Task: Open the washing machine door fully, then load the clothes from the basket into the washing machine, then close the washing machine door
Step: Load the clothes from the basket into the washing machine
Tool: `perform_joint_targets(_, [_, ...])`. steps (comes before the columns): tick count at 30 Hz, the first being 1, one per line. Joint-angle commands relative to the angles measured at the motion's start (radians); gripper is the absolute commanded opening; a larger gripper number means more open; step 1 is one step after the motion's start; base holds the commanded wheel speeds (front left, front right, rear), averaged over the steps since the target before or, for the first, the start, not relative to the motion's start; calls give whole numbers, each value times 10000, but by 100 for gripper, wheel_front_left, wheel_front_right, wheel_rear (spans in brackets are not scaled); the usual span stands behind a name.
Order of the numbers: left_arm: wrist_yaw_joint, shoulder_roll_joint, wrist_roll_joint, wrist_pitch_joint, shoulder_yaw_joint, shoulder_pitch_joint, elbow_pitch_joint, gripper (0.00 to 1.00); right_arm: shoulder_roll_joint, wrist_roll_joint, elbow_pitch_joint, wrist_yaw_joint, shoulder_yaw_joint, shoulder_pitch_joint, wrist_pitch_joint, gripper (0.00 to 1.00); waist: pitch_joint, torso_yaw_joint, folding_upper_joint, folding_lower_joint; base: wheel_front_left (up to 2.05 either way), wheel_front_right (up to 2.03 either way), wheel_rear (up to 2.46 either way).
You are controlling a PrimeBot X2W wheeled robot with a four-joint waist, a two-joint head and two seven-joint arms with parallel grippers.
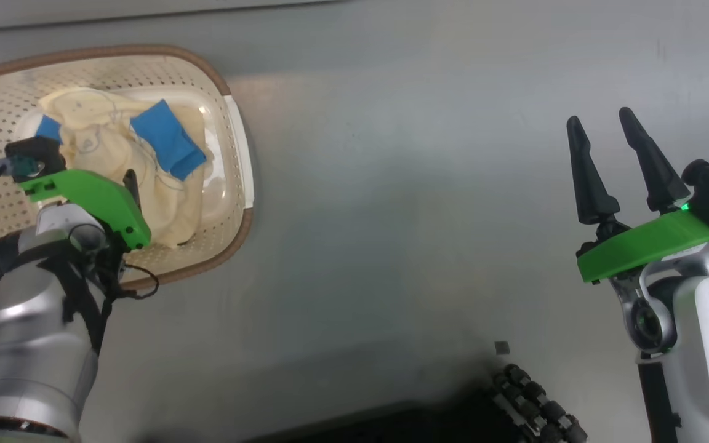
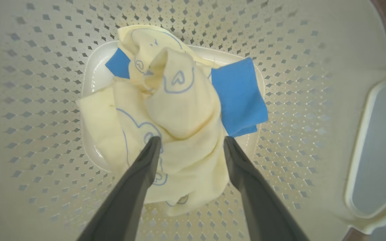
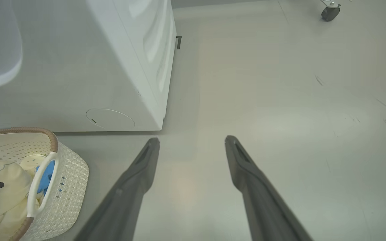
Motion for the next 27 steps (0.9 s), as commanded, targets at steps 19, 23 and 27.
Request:
perform_joint_targets(19, [400, 462, -847, 296, 819, -771, 519, 0, -148, 214, -815, -2, 282, 250, -179, 100, 2104, -525, 1, -4, 0, 0, 0])
perform_joint_targets(23, [535, 405, -747, -56, 697, -703, 542, 0, -148, 237, -913, -2, 198, 318, -137, 100, 2095, -493, 1, -4, 0, 0, 0])
perform_joint_targets(27, [440, 267, -767, -222, 657, -676, 553, 0, -148, 310, -952, -2, 96, 365, -116, 100, 1998, -324, 1, -4, 0, 0, 0])
